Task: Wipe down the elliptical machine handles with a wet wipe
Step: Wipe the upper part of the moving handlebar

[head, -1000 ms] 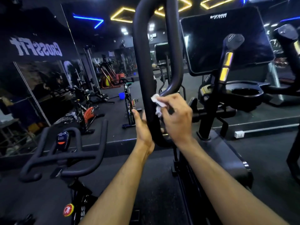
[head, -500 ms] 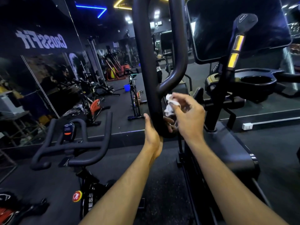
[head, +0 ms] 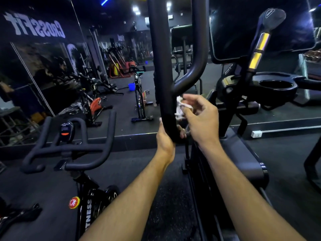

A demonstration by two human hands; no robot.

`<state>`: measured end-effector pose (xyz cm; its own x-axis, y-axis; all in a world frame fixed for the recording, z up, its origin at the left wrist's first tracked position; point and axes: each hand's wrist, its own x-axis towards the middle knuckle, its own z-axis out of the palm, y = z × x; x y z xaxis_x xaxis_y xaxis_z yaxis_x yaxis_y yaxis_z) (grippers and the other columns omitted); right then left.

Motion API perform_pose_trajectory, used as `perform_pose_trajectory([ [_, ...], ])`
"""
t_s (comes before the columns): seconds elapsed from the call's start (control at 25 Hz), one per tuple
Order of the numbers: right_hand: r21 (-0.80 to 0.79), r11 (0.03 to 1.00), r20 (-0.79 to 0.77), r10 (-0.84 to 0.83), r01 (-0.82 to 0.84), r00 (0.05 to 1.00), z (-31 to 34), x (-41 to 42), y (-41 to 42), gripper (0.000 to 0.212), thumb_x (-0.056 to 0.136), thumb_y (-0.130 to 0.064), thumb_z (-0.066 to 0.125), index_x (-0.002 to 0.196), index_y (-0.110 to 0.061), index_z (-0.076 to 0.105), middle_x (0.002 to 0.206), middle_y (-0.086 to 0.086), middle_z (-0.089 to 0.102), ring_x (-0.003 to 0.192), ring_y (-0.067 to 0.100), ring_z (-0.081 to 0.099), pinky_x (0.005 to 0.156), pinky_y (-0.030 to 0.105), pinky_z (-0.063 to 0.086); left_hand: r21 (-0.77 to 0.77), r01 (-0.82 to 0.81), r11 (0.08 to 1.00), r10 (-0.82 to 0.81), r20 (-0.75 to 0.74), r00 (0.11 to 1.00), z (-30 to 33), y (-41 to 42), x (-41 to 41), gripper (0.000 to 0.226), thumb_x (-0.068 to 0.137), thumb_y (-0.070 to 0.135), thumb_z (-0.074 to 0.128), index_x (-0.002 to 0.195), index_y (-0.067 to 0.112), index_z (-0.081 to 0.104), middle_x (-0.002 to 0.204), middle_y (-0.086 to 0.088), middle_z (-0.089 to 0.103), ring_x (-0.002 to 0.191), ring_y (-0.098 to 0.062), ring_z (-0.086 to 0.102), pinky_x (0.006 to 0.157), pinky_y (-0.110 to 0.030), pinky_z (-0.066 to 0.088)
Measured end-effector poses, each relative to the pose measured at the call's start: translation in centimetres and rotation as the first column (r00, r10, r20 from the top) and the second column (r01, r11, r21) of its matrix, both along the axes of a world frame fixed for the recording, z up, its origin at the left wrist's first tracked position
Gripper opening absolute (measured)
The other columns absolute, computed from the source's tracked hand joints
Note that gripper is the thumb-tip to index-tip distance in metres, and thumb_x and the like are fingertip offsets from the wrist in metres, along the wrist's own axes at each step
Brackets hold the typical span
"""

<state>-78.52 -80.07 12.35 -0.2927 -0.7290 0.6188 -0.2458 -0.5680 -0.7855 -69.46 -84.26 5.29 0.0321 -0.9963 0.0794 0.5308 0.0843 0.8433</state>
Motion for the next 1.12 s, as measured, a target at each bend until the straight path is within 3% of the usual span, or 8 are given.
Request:
perform_pose_trajectory([
  [0.08,0.009,1.000,0.039,-0.026,0.026,0.999,0.2,1.5,-0.2,0.024,0.089,-0.003,0.067,0.102,-0.022,0.076,0.091,-0.010,0.075,0.084,0.007,0.072,0.075,0.031,0.059,0.011,-0.001,1.000,0.001,-0.001,1.000,-0.3,-0.2,0.3,0.068,0.114,0.042,0.026,0.080,0.019,0.080,0.068,-0.002,0.069,0.058,-0.012,0.062,0.063,-0.028,0.050],
  [0.2,0.017,0.996,-0.133,-0.082,0.085,0.988,-2.0,1.5,1.2,0.025,0.088,-0.001,0.066,0.101,-0.018,0.077,0.090,-0.010,0.074,0.079,0.004,0.068,0.076,0.031,0.059,0.063,-0.034,0.997,0.032,0.027,0.999,-0.5,-0.7,0.8,0.054,0.111,0.047,0.037,0.091,0.018,0.078,0.082,-0.005,0.074,0.073,-0.017,0.068,0.077,-0.037,0.051],
  [0.4,-0.427,0.879,-0.403,-0.395,0.213,0.826,-0.2,1.2,1.8,0.020,0.087,0.007,0.069,0.103,-0.002,0.075,0.096,0.009,0.064,0.086,0.018,0.063,0.077,0.024,0.052,0.029,0.062,0.998,-0.063,0.040,0.997,-0.8,-0.9,0.6,0.073,0.115,0.038,0.028,0.068,0.025,0.081,0.065,0.006,0.070,0.060,-0.005,0.065,0.067,-0.023,0.054],
  [0.56,-0.500,0.831,-0.440,-0.487,0.244,0.755,-0.4,3.2,-0.3,0.021,0.098,-0.003,0.058,0.113,0.003,0.071,0.101,0.016,0.063,0.091,0.029,0.064,0.080,0.040,0.056,0.029,0.100,0.995,-0.102,0.060,0.993,-1.4,-1.4,1.5,0.052,0.110,0.053,0.038,0.112,0.021,0.079,0.116,-0.005,0.078,0.116,-0.018,0.071,0.113,-0.046,0.049],
  [0.68,-0.472,0.860,-0.569,-0.465,0.194,0.678,-3.3,3.2,1.1,0.029,0.104,-0.012,0.049,0.114,0.004,0.072,0.097,0.016,0.064,0.085,0.031,0.063,0.075,0.042,0.056,0.014,0.113,0.993,-0.114,0.144,0.983,-1.5,-1.6,1.7,0.053,0.109,0.056,0.039,0.109,0.020,0.078,0.108,-0.001,0.078,0.110,-0.018,0.071,0.109,-0.045,0.050],
  [0.84,-0.431,0.898,-0.777,-0.420,0.090,0.470,-0.4,2.7,3.5,0.023,0.092,0.001,0.060,0.113,0.000,0.071,0.092,0.013,0.060,0.079,0.029,0.059,0.070,0.042,0.055,-0.025,0.199,0.980,-0.194,0.134,0.972,-0.6,-0.8,2.2,0.053,0.115,0.039,0.032,0.101,0.013,0.076,0.080,0.008,0.073,0.078,-0.005,0.068,0.086,-0.030,0.053],
  [0.96,-0.498,0.860,-0.830,-0.510,0.112,0.225,4.6,4.0,2.4,0.020,0.091,0.000,0.057,0.108,-0.003,0.068,0.098,0.012,0.058,0.082,0.028,0.057,0.071,0.037,0.053,-0.027,0.268,0.963,-0.262,0.129,0.956,-0.1,-0.7,2.3,0.063,0.115,0.041,0.024,0.081,0.011,0.068,0.064,0.001,0.070,0.060,-0.010,0.066,0.068,-0.027,0.053],
  [1.12,-0.477,0.855,-0.879,-0.469,0.202,-0.090,6.3,5.8,1.0,0.017,0.091,-0.006,0.047,0.093,-0.006,0.064,0.103,0.013,0.056,0.084,0.027,0.054,0.068,0.039,0.052,-0.080,0.346,0.935,-0.335,0.129,0.934,-0.3,-0.9,3.1,0.070,0.115,0.041,0.022,0.079,0.017,0.077,0.072,-0.002,0.073,0.069,-0.012,0.069,0.073,-0.025,0.054],
])
